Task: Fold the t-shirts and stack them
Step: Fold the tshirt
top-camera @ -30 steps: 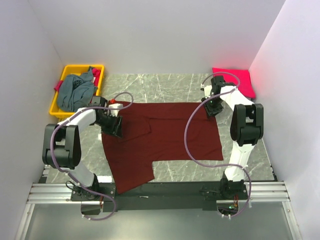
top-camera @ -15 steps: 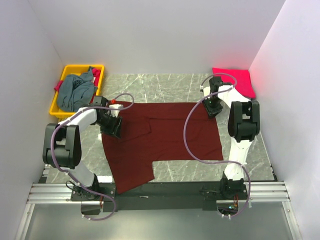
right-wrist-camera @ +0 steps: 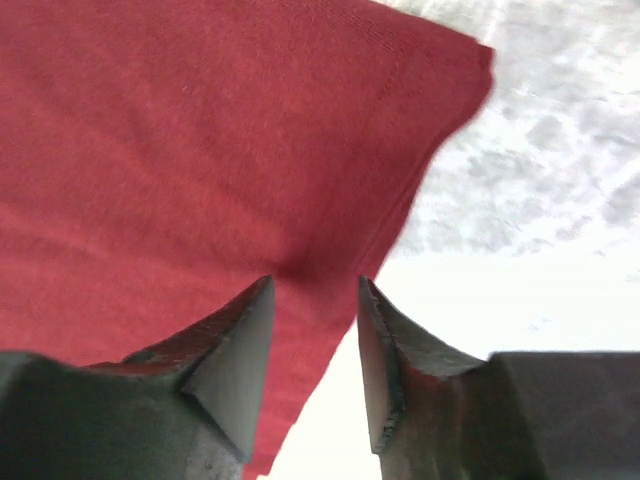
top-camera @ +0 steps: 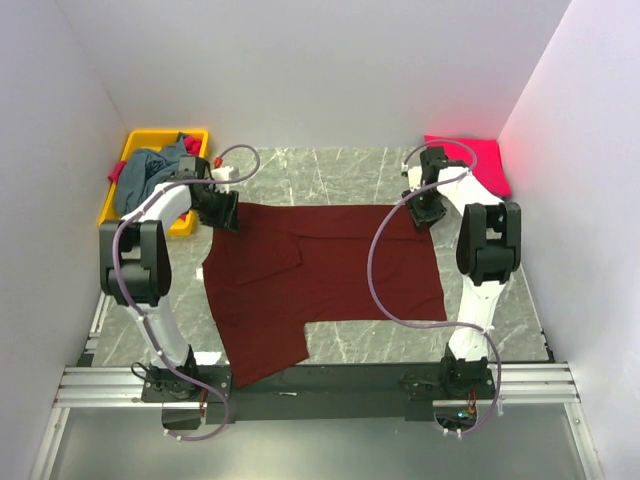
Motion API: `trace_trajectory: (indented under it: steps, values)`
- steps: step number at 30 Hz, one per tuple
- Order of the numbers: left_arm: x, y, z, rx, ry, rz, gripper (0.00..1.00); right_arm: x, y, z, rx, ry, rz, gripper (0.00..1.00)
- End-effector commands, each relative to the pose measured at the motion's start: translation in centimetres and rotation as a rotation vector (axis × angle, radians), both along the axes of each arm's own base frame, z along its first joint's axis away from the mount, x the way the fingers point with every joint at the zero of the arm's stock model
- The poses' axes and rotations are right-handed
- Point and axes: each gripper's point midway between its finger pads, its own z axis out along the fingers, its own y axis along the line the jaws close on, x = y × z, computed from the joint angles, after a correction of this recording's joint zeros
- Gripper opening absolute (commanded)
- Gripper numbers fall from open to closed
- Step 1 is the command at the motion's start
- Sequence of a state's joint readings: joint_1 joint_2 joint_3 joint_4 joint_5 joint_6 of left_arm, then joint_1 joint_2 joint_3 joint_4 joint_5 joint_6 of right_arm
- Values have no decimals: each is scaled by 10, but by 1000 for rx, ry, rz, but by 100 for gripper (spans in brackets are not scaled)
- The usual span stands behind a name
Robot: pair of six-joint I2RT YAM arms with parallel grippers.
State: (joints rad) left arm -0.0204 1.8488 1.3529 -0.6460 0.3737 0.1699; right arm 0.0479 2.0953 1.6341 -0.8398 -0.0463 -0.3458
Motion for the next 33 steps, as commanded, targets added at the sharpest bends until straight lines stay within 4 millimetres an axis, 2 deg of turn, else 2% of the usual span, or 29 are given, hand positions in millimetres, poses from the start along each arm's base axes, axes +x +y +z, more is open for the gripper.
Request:
trace_trajectory:
  steps: [1,3,4,5,6,8,9,10,12,16,20,22,23,25,26,30,32,33]
  values:
    - [30,-10,10,-56,-57,12,53,9,2,54,27,-131,-10,49]
    - [35,-10,1,-60,-42,24,52,14,9,63,64,-154,-11,52]
    - [40,-10,1,-63,-47,29,52,17,12,61,74,-150,-11,53]
    - [41,-11,-7,-64,-31,32,52,23,15,65,87,-164,-18,52]
    - [42,-11,-10,-64,-27,37,52,26,19,63,101,-158,-15,45]
    - [46,-10,-18,-61,-18,45,51,33,26,50,106,-123,-12,39]
    - [47,-9,-20,-59,-14,52,50,34,29,45,112,-110,-10,32]
    - [49,-9,-21,-60,-12,58,50,34,33,32,115,-80,-4,29]
    - [51,-9,-28,-60,-1,61,50,37,37,22,122,-68,-1,26]
    - [56,-7,-40,-45,15,69,50,47,33,-6,102,-40,-19,25]
    - [63,-5,-58,-40,52,71,50,62,26,-18,65,-47,-32,26]
    - [71,-3,-58,-36,48,74,50,75,25,-16,65,-73,-37,26]
    - [72,-3,-67,-36,66,77,50,81,21,-15,47,-87,-44,26]
    - [83,-2,-63,-41,59,83,50,94,19,-14,27,-105,-45,27]
    - [84,-3,-72,-48,79,83,51,98,16,-14,13,-106,-47,28]
    - [105,-8,-57,-84,46,79,54,122,13,-4,-11,-165,-52,31]
    - [109,-15,-40,-121,19,62,56,134,13,14,-6,-228,-56,33]
    - [112,-17,-29,-136,-2,50,58,137,14,22,-3,-248,-56,37]
